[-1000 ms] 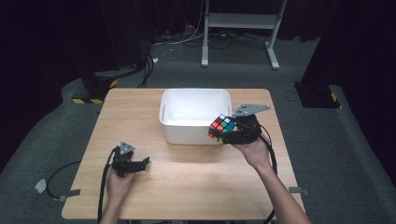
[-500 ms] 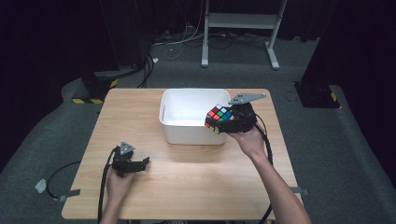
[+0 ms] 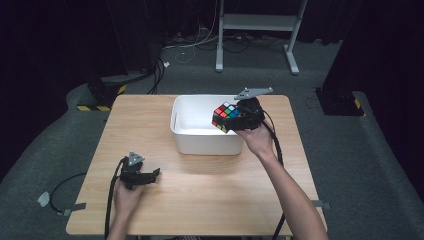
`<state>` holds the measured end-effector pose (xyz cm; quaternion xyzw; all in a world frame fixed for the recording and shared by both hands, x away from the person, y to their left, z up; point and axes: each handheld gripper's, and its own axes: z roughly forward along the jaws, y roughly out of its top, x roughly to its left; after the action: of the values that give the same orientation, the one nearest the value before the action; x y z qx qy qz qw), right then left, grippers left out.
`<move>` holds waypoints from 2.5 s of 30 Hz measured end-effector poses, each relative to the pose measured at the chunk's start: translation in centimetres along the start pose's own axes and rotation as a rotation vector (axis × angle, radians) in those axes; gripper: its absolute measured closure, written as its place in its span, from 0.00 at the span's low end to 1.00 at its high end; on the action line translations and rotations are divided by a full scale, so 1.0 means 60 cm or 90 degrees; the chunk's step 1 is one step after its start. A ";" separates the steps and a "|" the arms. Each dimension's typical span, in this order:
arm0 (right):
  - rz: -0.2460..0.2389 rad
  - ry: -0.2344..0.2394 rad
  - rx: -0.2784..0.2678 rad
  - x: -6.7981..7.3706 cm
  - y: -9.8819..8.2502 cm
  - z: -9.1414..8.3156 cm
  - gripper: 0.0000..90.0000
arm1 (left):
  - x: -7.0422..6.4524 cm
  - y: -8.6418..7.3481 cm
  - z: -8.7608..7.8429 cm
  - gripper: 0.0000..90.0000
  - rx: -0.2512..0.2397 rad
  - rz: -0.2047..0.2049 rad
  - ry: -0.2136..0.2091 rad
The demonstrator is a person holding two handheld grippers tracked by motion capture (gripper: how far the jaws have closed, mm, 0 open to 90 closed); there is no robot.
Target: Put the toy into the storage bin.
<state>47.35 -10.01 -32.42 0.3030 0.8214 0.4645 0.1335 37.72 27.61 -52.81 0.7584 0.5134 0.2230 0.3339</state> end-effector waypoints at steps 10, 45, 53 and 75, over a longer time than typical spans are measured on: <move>-0.002 0.006 0.001 -0.004 0.021 0.043 0.38 | 0.000 0.000 0.000 0.17 -0.001 -0.002 0.000; 0.051 -0.069 0.041 -0.061 0.035 0.155 0.38 | 0.000 0.000 0.000 0.17 -0.001 -0.001 0.000; 0.061 -0.085 0.068 -0.063 0.042 0.175 0.38 | 0.000 0.000 0.000 0.17 -0.001 -0.001 0.000; 0.070 -0.091 0.109 -0.073 0.034 0.202 0.38 | 0.000 0.000 0.000 0.17 -0.001 -0.003 -0.001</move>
<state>57.60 -3.67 -37.40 0.3902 0.8286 0.3763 0.1397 37.71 27.58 -52.82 0.7569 0.5150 0.2219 0.3357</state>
